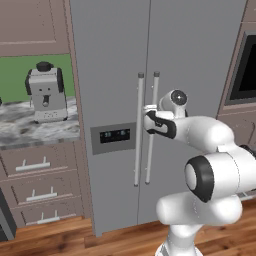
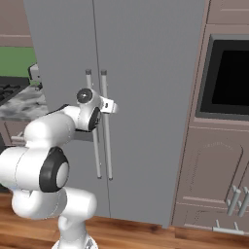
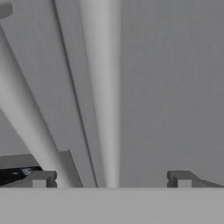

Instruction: Place one of the steaks on the plate and the other in the bowl. Then place the bowl in the fridge.

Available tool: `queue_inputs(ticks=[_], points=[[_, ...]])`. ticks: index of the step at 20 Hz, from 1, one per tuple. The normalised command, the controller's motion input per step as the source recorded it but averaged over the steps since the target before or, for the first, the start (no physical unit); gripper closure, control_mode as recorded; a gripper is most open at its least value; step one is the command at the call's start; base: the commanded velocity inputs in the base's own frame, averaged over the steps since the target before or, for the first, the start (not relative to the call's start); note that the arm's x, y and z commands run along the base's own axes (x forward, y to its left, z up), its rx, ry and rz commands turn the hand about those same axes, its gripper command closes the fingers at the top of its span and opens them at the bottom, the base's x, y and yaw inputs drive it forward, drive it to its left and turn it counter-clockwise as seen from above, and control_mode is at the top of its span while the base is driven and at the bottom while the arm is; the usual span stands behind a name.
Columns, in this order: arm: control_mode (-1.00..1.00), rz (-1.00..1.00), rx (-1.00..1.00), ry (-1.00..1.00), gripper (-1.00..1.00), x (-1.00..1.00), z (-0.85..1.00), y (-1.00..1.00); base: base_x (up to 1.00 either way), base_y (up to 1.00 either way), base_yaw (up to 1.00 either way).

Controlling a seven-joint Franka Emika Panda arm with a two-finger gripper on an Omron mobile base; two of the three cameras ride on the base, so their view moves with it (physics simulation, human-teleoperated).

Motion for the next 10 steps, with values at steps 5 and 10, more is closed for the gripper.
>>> queue_inputs(ticks=[5, 10], points=[[-1.0, 0.0, 0.0, -0.01, -1.0, 0.41, -0.06, 0.01, 0.0, 0.0, 0.0], [-1.0, 0.0, 0.0, 0.0, -1.0, 0.32, 0.0, 0.02, 0.0, 0.0, 0.0]])
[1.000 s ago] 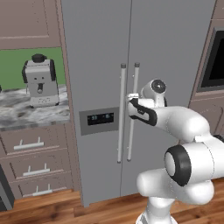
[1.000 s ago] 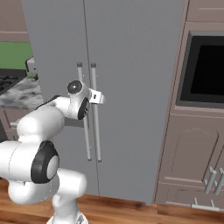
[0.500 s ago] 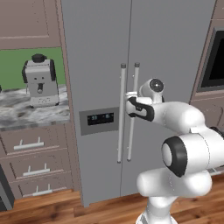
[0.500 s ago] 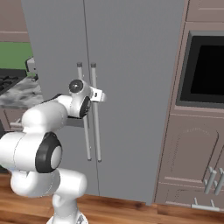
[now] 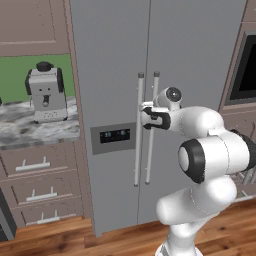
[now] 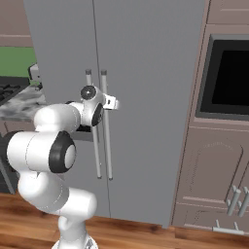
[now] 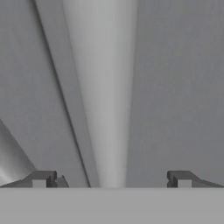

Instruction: Place one of the steaks on the plate and the other in the bowl. Then place the bowl in the fridge.

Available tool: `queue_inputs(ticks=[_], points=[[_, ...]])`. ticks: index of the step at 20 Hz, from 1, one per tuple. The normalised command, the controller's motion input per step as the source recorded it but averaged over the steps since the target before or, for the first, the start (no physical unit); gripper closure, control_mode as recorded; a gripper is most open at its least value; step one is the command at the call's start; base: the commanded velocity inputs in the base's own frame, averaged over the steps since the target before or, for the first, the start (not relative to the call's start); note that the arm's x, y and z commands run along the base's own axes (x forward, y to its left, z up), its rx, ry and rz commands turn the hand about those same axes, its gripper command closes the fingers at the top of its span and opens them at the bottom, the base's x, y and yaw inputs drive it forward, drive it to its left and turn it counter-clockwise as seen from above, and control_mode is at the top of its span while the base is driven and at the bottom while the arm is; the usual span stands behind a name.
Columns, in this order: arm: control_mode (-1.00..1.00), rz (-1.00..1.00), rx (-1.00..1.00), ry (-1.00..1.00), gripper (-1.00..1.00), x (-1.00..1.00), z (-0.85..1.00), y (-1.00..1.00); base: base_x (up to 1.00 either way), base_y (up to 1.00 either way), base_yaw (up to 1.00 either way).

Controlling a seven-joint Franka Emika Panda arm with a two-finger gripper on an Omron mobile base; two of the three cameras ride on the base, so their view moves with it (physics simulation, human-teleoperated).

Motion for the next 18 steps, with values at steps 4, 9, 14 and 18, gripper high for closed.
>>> queue_inputs(ticks=[4, 9, 14, 18], points=[[-1.0, 0.0, 0.0, 0.0, -1.0, 0.35, 0.0, 0.0, 0.0, 0.0, 0.0], [-1.0, 0.0, 0.0, 0.0, -1.0, 0.33, 0.0, 0.04, 0.0, 0.0, 0.0], [-1.0, 0.0, 0.0, -0.01, 1.0, 0.29, 0.0, 0.03, 0.0, 0.0, 0.0], [-1.0, 0.0, 0.0, 0.0, 1.0, 0.06, 0.0, 0.02, 0.0, 0.0, 0.0]])
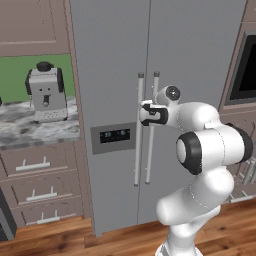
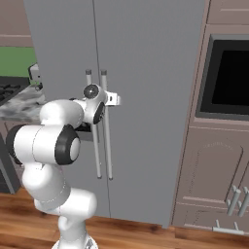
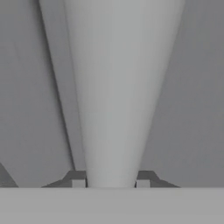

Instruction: Place one of the steaks on the plate and the other in the bowl. Then place the bowl in the fridge.

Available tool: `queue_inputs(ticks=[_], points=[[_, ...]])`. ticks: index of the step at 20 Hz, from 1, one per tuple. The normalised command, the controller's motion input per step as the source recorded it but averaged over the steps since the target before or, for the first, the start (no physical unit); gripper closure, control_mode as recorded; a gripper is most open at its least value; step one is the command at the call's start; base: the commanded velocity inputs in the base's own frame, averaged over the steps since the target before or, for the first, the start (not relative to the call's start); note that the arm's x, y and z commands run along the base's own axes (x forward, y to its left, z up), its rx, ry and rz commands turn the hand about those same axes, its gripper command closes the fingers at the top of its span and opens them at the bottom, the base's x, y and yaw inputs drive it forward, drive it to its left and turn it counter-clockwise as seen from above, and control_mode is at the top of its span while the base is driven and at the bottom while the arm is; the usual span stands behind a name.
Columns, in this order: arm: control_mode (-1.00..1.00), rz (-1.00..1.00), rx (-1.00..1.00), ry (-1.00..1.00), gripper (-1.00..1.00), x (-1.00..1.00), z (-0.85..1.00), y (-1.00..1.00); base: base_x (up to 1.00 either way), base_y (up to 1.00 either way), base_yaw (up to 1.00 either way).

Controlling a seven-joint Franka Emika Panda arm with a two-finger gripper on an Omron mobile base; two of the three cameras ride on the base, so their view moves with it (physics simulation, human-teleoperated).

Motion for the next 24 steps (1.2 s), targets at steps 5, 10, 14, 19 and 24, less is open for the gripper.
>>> queue_inputs(ticks=[5, 10, 14, 19, 24], points=[[-1.0, 0.0, 0.0, 0.0, 1.0, 0.0, 0.02, -0.01, 0.0, 0.0, 0.0], [-1.0, 0.0, 0.0, 0.0, 1.0, -0.3, 0.08, -0.24, 0.0, 0.0, 0.0], [-1.0, 0.0, 0.0, 0.0, 1.0, -0.34, 0.09, -0.47, 0.0, 0.0, 0.0], [-1.0, 0.0, 0.0, 0.0, 1.0, -0.31, 0.08, -0.6, 0.0, 0.0, 0.0], [-1.0, 0.0, 0.03, 0.0, 1.0, -0.38, 0.01, -0.77, 0.0, 0.0, 0.0]])
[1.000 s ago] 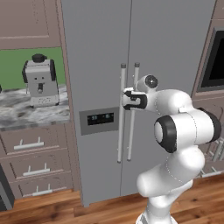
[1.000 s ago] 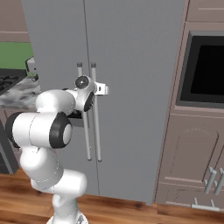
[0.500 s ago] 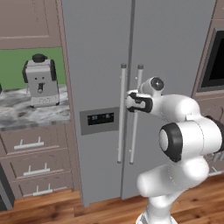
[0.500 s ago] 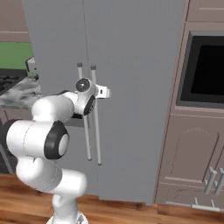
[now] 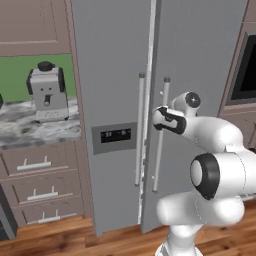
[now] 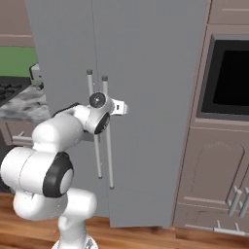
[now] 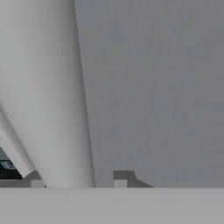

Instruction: Place one of the steaks on the plate and the other in the bowl. Then place the bowl in the fridge.

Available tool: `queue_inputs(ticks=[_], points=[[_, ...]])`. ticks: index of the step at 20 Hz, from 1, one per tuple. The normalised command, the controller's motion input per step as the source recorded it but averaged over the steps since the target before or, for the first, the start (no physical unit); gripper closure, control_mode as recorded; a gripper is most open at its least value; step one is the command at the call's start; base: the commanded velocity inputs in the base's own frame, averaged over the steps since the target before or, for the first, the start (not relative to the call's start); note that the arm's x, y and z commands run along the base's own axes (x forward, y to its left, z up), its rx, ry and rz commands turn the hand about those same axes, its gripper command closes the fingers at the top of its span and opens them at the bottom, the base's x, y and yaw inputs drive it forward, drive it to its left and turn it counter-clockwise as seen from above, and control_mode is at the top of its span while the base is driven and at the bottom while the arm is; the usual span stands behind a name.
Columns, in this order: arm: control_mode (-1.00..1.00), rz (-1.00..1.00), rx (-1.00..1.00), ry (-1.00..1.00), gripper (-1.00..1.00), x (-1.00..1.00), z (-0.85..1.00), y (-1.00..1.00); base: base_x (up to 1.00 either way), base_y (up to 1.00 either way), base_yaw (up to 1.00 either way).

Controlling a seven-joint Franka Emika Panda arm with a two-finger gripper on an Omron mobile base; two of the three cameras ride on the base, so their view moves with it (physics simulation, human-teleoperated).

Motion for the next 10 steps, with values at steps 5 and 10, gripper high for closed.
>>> queue_inputs(ticks=[5, 10], points=[[-1.0, 0.0, 0.0, 0.0, 1.0, -0.41, 0.01, -0.82, 0.0, 0.0, 0.0], [-1.0, 0.0, 0.0, 0.03, 1.0, -0.21, 0.0, -0.97, 0.0, 0.0, 0.0]])
